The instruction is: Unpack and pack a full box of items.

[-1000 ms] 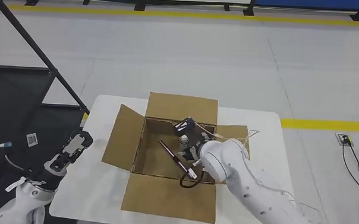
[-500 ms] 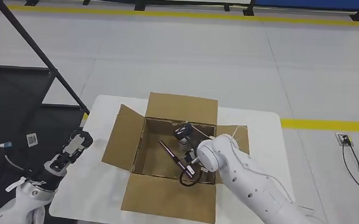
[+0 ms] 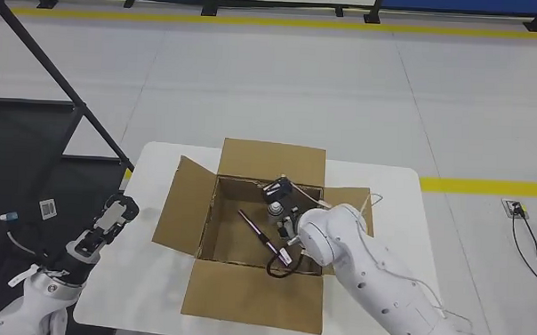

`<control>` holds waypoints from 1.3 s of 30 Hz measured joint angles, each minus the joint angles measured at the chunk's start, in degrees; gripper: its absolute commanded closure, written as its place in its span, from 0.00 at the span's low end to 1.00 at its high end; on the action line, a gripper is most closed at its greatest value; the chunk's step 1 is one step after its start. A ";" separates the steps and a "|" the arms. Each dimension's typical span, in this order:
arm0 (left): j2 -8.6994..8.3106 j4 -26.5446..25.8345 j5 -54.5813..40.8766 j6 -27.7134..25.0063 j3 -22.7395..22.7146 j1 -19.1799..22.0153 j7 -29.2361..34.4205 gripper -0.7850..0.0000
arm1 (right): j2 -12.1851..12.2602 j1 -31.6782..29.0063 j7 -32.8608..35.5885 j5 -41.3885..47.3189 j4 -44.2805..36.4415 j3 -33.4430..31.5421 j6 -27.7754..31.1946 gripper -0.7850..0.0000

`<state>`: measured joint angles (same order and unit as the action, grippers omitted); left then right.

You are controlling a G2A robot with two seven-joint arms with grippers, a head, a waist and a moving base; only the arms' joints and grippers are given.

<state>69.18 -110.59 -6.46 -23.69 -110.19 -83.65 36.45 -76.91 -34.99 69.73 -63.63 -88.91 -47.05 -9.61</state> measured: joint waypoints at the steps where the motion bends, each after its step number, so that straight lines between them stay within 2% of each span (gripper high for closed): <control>1: 0.00 0.00 0.00 0.00 0.00 0.00 0.00 0.00 | 0.60 -1.66 0.98 -1.70 -3.78 -1.51 -0.62 1.00; 6: 0.00 0.00 0.00 0.00 0.00 0.00 0.00 0.00 | 3.51 -12.10 7.63 -13.37 -25.70 -10.99 -4.02 1.00; 9: 0.00 0.00 0.00 0.00 0.00 0.00 0.00 0.00 | 4.28 -16.83 9.62 -21.28 -34.93 -16.78 -8.86 1.00; 13: 0.00 0.00 0.00 0.00 0.00 0.00 0.00 0.00 | 4.55 -20.19 9.91 -28.46 -38.99 -23.72 -14.53 1.00; 17: 0.00 0.00 0.00 0.00 0.00 0.00 0.00 0.00 | 4.29 -20.95 10.07 -30.40 -32.80 -30.33 -14.88 1.00; 22: 0.00 0.00 0.00 0.00 0.00 0.00 0.00 0.00 | 3.76 -18.47 10.04 -25.21 -20.51 -34.22 -14.15 1.00; 29: 0.00 0.00 0.00 0.00 0.00 0.00 0.00 0.00 | 3.48 -17.13 2.90 -16.69 -3.42 -37.34 -11.37 1.00; 39: 0.00 0.00 0.00 0.00 0.00 0.00 0.00 0.00 | 3.39 -18.45 -4.05 -11.80 3.28 -39.46 -10.17 1.00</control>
<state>69.18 -110.59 -6.46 -23.69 -110.19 -83.65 36.45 -73.52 -53.44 65.68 -75.42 -85.63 -86.51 -19.78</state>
